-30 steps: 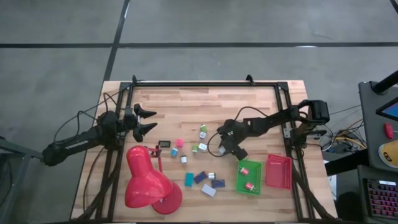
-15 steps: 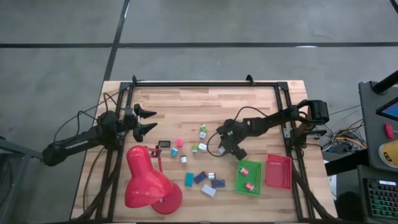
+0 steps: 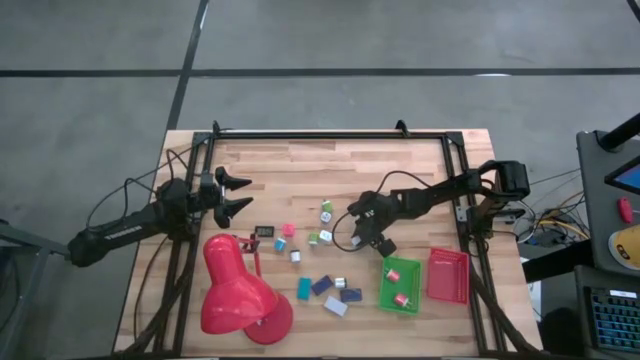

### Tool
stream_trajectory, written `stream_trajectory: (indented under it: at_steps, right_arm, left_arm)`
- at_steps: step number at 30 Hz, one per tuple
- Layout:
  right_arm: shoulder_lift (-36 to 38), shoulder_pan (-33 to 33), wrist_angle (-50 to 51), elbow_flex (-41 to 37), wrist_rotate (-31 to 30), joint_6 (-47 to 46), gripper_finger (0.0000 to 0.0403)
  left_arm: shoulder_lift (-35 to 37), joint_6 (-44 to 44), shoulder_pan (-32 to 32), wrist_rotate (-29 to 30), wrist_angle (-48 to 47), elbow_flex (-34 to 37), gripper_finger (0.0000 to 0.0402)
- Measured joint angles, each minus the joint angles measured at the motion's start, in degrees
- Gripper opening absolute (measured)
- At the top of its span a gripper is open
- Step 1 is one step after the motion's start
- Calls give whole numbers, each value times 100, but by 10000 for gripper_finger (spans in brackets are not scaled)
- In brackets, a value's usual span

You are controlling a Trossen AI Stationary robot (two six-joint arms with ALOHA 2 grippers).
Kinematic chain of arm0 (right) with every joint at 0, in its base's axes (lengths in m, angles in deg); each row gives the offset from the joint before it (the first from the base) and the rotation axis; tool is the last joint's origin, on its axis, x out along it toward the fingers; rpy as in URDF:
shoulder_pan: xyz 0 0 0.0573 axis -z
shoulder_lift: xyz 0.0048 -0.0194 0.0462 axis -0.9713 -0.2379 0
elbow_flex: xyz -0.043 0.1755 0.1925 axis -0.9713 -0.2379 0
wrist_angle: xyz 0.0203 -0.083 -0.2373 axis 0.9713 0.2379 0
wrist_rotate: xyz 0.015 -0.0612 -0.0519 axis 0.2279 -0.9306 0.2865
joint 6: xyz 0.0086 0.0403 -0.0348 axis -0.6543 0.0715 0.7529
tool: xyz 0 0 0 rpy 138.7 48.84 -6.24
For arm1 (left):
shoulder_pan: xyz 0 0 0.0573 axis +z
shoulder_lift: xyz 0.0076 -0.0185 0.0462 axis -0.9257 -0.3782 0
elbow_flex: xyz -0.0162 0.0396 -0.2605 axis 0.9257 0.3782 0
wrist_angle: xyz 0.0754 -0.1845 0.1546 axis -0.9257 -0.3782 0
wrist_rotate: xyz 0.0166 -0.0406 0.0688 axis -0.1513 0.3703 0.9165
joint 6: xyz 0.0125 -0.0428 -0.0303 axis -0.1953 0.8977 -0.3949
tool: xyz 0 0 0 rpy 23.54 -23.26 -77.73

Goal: Pick & Place Office items
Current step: Put the right white charger adapter into the green basket

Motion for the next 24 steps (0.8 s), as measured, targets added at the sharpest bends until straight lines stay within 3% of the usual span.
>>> stream_trajectory:
  at_steps: [11, 17, 24]
  right_arm:
    - [272, 0, 53, 0, -20, -2, 107]
    - [1032, 0, 330, 0, -17, -127, 108]
    - [2142, -176, 936, 0, -5, -1006, 109]
  left_arm:
    - [0, 2, 2, 0, 0, 0, 320]
    - [0, -1, 1, 0, 1, 0, 320]
    - [-2, 0, 1, 0, 2, 0, 320]
